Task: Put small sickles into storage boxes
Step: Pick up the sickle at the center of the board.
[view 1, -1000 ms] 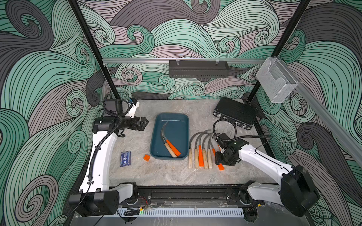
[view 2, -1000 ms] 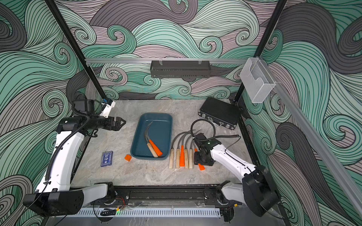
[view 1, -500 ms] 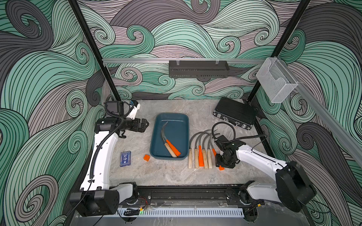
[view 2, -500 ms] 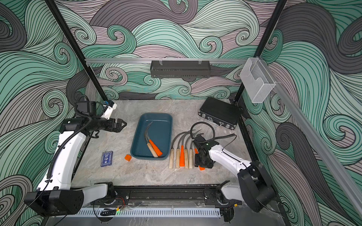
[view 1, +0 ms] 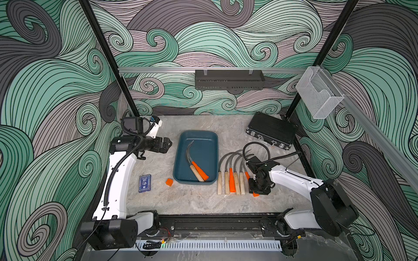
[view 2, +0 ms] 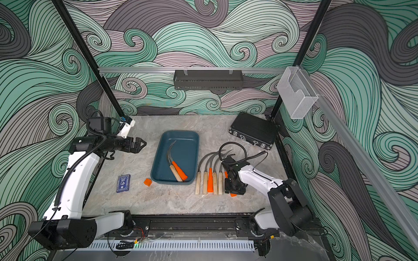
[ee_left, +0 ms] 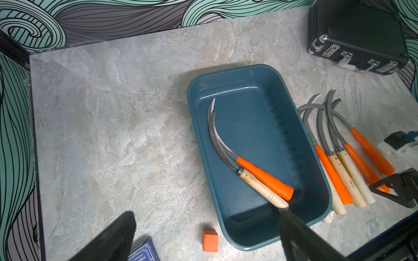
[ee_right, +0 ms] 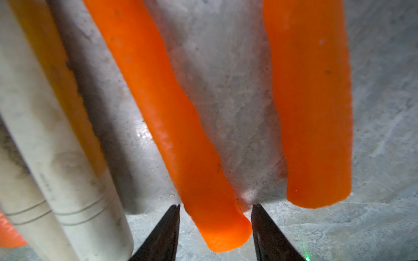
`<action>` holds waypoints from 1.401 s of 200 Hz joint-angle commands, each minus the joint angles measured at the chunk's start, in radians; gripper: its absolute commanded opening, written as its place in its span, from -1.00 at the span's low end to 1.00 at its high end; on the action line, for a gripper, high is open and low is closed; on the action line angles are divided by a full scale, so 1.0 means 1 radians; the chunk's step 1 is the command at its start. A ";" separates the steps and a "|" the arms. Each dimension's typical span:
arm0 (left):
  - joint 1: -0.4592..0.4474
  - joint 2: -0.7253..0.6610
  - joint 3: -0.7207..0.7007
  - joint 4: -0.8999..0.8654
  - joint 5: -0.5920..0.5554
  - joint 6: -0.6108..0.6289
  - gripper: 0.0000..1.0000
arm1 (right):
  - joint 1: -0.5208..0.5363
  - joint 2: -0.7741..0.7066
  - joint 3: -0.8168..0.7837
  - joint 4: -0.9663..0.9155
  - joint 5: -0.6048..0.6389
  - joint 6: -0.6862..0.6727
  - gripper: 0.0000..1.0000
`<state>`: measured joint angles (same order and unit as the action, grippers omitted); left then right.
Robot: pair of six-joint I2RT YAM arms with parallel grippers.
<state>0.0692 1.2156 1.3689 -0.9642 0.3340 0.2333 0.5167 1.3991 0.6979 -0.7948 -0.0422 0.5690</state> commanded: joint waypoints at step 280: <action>-0.005 0.004 0.007 0.027 0.054 -0.051 0.97 | -0.003 0.113 0.015 0.038 0.013 -0.020 -0.26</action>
<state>0.0692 1.2156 1.3560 -0.9470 0.3649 0.2020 0.5167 1.4761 0.7280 -0.7822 -0.0536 0.5533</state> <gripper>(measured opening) 0.986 0.382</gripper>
